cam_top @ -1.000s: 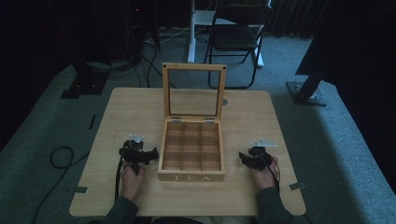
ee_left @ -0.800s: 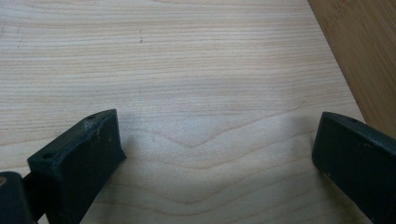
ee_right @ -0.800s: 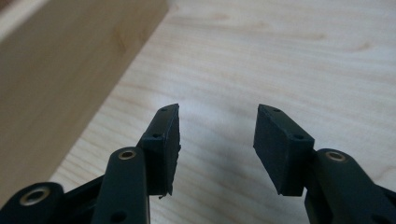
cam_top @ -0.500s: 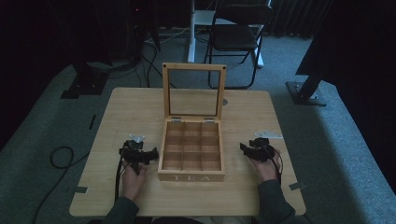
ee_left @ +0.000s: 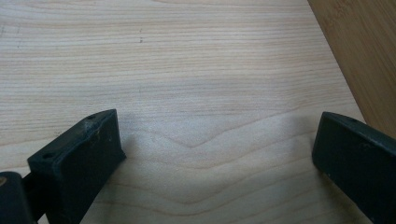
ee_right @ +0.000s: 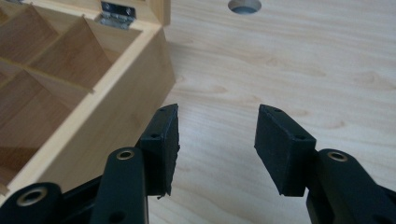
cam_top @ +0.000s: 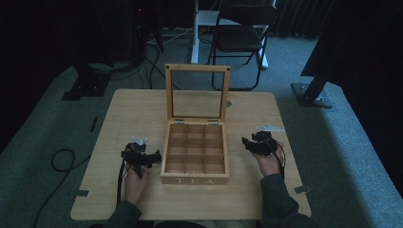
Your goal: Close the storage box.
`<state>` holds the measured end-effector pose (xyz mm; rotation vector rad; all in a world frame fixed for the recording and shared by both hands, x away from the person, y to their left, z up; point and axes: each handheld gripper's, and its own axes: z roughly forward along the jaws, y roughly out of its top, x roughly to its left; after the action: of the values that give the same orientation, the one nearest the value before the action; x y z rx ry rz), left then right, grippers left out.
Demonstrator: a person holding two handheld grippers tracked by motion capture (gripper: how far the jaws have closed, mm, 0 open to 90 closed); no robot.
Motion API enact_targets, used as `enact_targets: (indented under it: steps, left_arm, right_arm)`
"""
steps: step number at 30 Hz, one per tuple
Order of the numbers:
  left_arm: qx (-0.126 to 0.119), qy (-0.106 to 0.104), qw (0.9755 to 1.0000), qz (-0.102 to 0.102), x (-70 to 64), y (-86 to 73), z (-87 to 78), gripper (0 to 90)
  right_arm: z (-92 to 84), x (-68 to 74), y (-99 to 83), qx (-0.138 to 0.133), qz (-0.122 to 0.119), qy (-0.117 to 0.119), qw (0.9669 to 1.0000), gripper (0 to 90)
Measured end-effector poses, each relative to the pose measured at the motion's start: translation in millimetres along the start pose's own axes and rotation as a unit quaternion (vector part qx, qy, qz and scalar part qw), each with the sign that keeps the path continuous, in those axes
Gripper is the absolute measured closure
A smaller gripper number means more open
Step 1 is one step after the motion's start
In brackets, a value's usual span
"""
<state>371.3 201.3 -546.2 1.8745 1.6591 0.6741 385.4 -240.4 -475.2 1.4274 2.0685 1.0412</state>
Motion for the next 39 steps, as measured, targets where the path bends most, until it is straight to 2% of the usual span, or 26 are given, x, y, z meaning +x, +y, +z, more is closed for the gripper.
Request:
enact_targets:
  steps: [10,20,39]
  left_arm:
    - [0.0,0.0,1.0,0.0,0.0,0.0,0.0,1.6]
    - [0.0,0.0,1.0,0.0,0.0,0.0,0.0,1.6]
    - [0.0,0.001,1.0,0.002,0.2,0.0,-0.1,1.6]
  right_arm:
    - [-0.9,4.4,20.6,-0.012,-0.009,0.004,0.9999,48.7]
    - [-1.2,3.6,38.8,-0.027,0.003,0.015,0.9995,48.8]
    - [9.7,15.1,71.3,-0.043,-0.005,0.029,0.9986,46.3]
